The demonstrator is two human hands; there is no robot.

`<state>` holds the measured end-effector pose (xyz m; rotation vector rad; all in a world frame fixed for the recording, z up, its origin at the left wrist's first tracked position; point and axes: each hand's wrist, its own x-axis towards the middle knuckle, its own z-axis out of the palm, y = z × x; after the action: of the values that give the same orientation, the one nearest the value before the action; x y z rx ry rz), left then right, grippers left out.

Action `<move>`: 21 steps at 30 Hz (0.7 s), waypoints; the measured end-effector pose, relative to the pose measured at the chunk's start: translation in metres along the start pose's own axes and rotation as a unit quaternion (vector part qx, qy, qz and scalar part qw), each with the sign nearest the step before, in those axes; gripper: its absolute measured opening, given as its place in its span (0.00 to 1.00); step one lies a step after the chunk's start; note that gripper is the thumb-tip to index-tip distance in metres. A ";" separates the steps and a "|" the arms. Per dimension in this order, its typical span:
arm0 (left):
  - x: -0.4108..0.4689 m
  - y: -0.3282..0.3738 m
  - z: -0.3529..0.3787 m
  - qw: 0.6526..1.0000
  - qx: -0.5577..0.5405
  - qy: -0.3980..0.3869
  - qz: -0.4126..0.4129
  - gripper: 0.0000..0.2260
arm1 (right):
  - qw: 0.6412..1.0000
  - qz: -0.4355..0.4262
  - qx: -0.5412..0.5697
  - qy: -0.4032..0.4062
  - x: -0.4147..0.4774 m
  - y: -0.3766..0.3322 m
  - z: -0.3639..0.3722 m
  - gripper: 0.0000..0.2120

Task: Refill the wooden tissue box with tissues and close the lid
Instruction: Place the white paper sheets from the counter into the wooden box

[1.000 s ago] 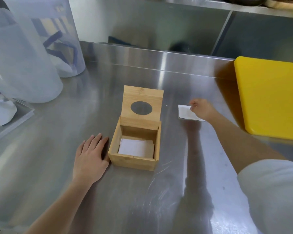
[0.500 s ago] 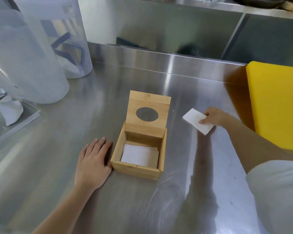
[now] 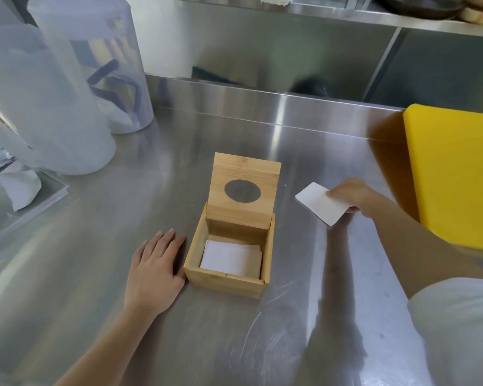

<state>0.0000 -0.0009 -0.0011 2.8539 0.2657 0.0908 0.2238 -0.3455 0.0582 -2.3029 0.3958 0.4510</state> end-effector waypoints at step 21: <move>0.000 -0.002 0.001 1.000 0.003 0.004 0.003 0.31 | 0.990 -0.120 0.048 0.059 -0.048 -0.026 -0.005 0.11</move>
<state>0.0000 0.0007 -0.0026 2.8615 0.2599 0.1040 0.1925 -0.3246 0.0981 -2.2532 0.1895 0.1725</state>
